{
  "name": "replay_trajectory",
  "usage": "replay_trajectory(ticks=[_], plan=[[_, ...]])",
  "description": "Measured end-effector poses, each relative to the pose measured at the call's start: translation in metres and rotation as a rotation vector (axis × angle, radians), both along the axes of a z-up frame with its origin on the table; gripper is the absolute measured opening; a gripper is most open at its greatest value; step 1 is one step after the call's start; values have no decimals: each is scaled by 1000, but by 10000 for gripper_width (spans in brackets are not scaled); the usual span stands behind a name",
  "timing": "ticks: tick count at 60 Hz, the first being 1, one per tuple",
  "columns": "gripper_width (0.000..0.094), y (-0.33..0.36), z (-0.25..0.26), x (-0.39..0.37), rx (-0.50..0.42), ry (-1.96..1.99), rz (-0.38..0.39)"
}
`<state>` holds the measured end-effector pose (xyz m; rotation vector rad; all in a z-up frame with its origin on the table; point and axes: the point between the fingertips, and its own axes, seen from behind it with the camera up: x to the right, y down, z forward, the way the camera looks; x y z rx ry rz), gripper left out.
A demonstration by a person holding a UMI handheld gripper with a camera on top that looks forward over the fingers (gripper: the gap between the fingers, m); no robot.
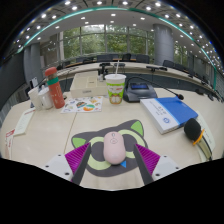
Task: Arrange mouse
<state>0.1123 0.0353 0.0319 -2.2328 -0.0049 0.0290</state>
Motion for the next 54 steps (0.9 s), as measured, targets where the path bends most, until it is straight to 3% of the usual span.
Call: replay_trajectory(ticks=[26, 40, 54], plan=[[856, -224, 163, -39, 75, -111, -37], [855, -309, 195, -58, 108, -136, -21], [852, -335, 207, -58, 121, -120, -45]])
